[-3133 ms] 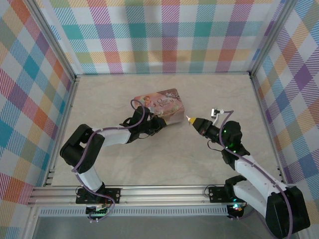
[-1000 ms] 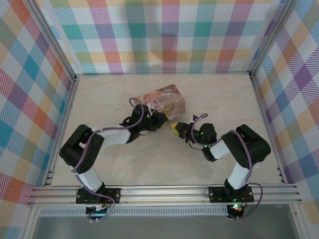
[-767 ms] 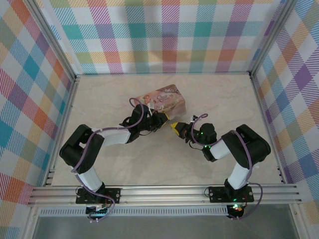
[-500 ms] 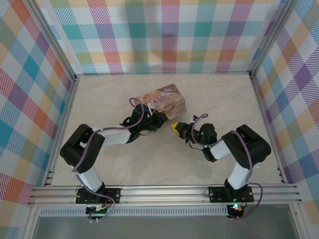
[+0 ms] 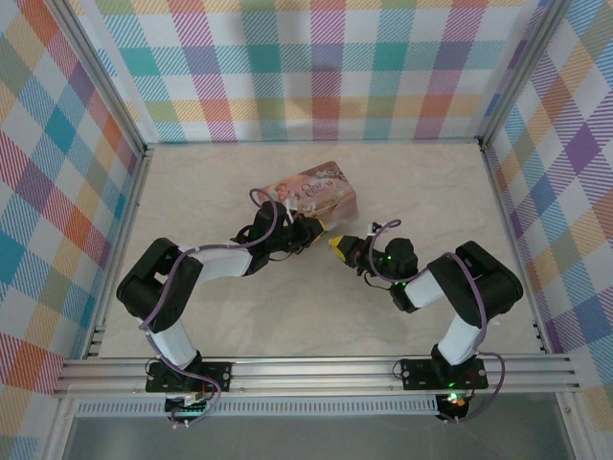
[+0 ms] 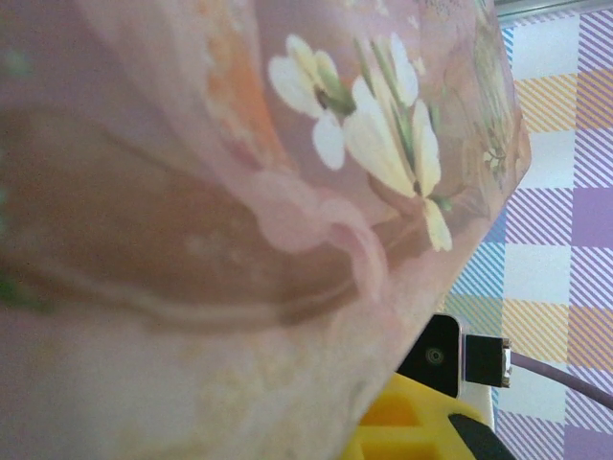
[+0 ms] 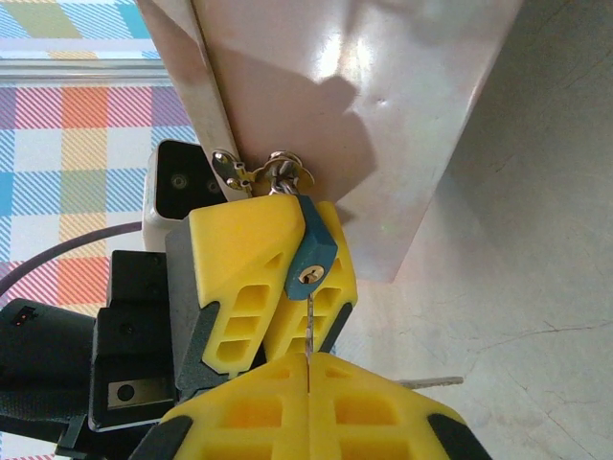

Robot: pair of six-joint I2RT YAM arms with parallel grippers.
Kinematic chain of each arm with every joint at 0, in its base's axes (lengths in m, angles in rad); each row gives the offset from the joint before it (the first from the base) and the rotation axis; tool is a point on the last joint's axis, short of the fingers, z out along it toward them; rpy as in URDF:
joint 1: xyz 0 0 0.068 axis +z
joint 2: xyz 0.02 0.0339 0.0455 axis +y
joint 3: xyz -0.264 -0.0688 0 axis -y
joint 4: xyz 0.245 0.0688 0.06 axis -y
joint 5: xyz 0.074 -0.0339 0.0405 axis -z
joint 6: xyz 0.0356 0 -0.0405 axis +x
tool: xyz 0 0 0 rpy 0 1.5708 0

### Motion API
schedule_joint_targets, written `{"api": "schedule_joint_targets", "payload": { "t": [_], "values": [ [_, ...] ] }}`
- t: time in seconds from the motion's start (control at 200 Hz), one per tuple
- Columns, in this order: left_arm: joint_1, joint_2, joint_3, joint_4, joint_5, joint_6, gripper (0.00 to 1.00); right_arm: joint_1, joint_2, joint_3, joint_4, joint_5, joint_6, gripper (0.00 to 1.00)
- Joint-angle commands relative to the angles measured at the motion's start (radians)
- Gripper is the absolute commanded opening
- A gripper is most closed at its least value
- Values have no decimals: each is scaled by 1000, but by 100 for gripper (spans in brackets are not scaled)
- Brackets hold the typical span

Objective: Unlock the padlock with the key

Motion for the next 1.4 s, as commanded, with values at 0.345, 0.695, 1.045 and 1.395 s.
{"api": "schedule_joint_targets", "payload": {
  "t": [0.345, 0.695, 1.045, 1.395],
  "values": [
    [-15, 13, -16, 134, 43, -58, 8, 4, -7, 36, 61, 27, -13, 0],
    [-20, 16, -26, 180, 58, -79, 8, 4, 41, 70, 61, 29, -3, 0],
    [-20, 5, -26, 213, 77, -92, 6, 3, 94, 107, 61, 41, 111, 0],
    [-20, -4, -35, 225, 89, -92, 6, 2, 121, 124, 63, 63, 279, 0]
  ]
}}
